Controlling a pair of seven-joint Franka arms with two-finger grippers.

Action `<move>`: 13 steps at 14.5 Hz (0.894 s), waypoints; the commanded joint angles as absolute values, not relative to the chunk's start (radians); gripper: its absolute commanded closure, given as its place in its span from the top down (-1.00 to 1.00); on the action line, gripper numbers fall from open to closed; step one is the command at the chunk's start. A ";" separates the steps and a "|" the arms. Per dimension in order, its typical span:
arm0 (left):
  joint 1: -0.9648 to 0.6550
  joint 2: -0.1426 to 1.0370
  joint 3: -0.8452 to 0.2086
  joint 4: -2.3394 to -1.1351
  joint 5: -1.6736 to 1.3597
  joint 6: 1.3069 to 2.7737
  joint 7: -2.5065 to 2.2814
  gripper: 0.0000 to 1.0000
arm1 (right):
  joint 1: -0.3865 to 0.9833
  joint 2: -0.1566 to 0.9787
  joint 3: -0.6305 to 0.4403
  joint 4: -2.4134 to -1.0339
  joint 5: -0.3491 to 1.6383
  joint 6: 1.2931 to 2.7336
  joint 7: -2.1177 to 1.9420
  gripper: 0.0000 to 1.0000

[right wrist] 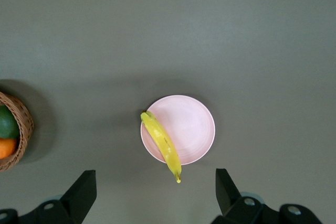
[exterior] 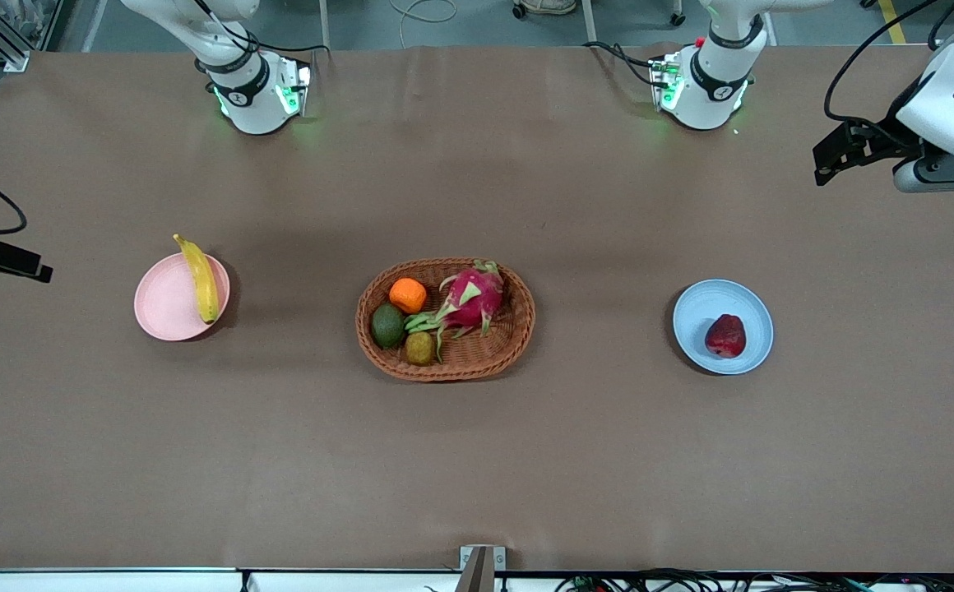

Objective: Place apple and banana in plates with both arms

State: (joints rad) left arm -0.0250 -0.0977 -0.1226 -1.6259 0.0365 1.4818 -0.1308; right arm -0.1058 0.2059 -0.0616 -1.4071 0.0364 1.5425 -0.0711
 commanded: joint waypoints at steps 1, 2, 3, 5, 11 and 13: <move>-0.028 -0.092 -0.117 -1.608 0.029 1.483 -0.114 1.00 | -0.112 0.201 -0.049 -1.362 0.031 1.529 -0.057 1.00; -0.029 -0.092 -0.117 -1.608 0.028 1.483 -0.114 1.00 | -0.104 0.201 -0.048 -1.345 0.034 1.528 -0.055 1.00; -0.029 -0.094 -0.117 -1.608 0.029 1.483 -0.112 1.00 | -0.100 0.201 -0.048 -1.338 0.037 1.528 -0.049 1.00; -0.028 -0.094 -0.117 -1.606 0.029 1.482 -0.107 1.00 | -0.100 0.198 -0.046 -1.338 0.049 1.526 -0.052 1.00; -0.028 -0.092 -0.118 -1.606 0.029 1.483 -0.106 1.00 | -0.020 0.158 -0.118 -1.355 0.028 1.571 -0.051 1.00; -0.029 -0.092 -0.118 -1.606 0.028 1.483 -0.106 1.00 | 0.005 0.134 -0.150 -1.380 0.031 1.592 -0.048 1.00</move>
State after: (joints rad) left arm -0.0254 -0.0977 -0.1227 -1.6239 0.0365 1.4833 -0.1296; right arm -0.0274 0.1819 -0.1103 -1.3336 0.0359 1.5656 -0.0647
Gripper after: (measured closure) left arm 0.000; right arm 0.000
